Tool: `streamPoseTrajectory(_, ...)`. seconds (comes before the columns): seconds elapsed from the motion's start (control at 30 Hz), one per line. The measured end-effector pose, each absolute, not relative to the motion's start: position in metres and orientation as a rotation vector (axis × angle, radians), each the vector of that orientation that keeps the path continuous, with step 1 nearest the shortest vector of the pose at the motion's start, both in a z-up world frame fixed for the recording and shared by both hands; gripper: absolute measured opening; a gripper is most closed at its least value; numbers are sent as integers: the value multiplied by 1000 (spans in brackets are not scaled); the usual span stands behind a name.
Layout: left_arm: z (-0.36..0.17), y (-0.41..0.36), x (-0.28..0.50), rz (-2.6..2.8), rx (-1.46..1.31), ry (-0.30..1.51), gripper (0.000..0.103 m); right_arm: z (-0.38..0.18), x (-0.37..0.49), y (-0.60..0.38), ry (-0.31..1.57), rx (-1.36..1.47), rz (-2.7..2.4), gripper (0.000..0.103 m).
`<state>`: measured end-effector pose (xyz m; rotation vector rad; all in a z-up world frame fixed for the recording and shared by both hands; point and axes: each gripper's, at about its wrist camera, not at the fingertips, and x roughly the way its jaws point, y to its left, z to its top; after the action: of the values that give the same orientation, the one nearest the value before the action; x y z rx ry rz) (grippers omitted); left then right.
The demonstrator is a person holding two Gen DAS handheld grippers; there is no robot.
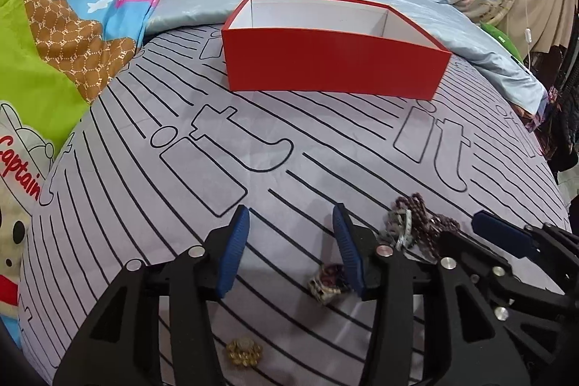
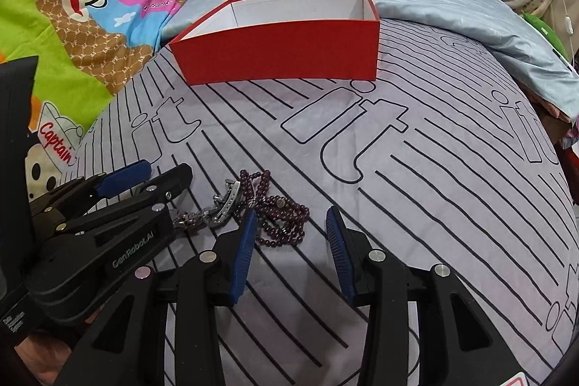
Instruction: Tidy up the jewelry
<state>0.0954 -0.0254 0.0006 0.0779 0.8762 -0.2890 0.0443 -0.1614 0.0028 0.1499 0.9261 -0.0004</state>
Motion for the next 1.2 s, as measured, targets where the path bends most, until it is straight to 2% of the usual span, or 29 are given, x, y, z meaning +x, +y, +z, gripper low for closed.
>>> streamPoseTrajectory(0.37,2,-18,83,-290,69,897,47,-4,52,-153,944,108,6,42)
streamPoseTrajectory(0.47,3,-17,84,-299,59,905,47,-6,55,-150,939,81,-5,33)
streamPoseTrajectory(0.6,4,-25,80,-325,74,898,47,-6,58,-154,940,75,-28,12)
streamPoseTrajectory(0.7,4,-32,78,-351,81,898,48,-5,58,-163,945,106,-47,9)
streamPoseTrajectory(1.07,-2,-55,76,-402,112,887,52,-2,58,-185,943,158,-86,7)
streamPoseTrajectory(1.2,-2,-57,80,-407,108,884,47,-1,58,-187,940,169,-85,7)
